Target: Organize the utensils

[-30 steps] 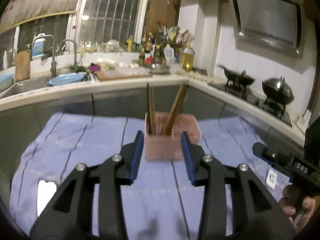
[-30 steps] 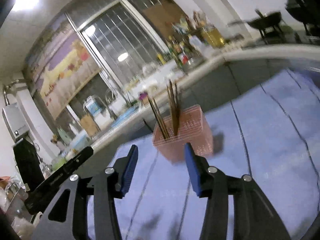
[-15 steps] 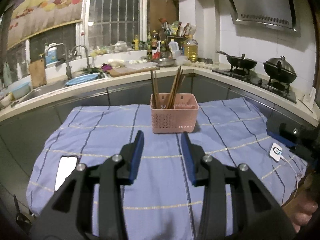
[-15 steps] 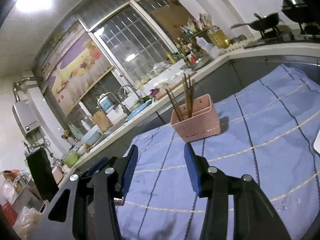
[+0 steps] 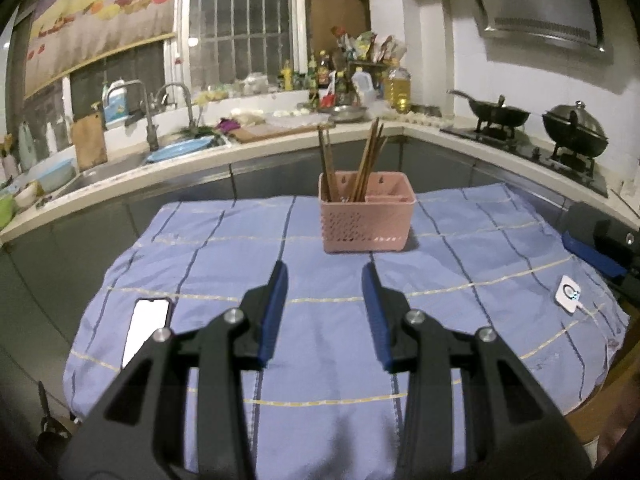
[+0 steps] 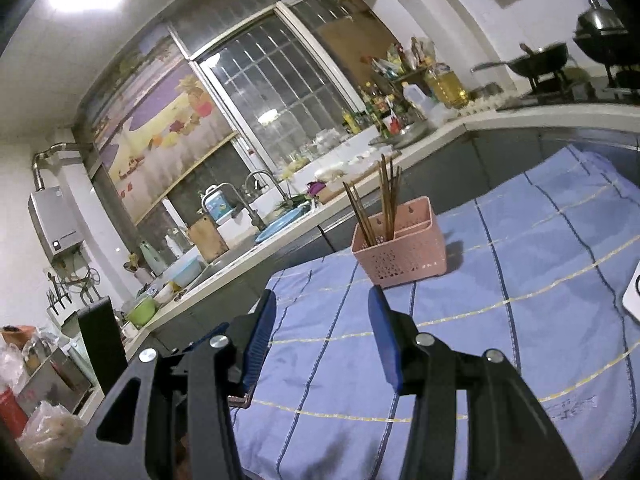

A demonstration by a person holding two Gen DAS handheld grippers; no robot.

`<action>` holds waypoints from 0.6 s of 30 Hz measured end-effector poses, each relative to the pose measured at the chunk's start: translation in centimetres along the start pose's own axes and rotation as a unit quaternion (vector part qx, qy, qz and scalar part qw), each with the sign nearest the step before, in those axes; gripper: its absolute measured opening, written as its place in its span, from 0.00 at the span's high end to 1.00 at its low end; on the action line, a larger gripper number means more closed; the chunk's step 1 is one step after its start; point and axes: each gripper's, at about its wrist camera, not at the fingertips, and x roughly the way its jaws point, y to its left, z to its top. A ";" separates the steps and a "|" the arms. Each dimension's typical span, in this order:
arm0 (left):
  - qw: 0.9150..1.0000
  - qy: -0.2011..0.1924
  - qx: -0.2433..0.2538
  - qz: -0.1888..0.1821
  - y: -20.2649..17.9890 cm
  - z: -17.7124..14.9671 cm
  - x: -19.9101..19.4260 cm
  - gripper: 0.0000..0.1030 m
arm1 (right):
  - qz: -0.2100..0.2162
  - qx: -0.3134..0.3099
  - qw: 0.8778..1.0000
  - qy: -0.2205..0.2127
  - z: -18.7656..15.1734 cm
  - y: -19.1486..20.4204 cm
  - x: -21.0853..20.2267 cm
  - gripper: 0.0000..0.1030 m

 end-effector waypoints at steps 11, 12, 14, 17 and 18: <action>0.999 0.032 -0.006 0.021 1.5 0.9 5.3 0.65 | -0.010 0.018 0.999 0.031 0.6 -2.2 5.0 0.53; 0.999 0.034 -0.005 0.024 1.6 1.0 5.9 0.64 | -0.013 0.018 0.999 0.032 0.6 -2.4 5.4 0.53; 0.999 0.039 0.000 0.028 1.6 1.2 7.3 0.59 | -0.024 0.014 0.999 0.034 0.6 -2.9 6.3 0.53; 0.999 0.039 0.009 0.034 1.3 1.5 9.2 0.53 | -0.044 0.001 0.998 0.035 0.8 -3.5 7.8 0.53; 0.999 0.040 0.013 0.034 1.2 1.7 9.8 0.53 | -0.049 -0.005 0.998 0.035 0.9 -3.7 8.3 0.53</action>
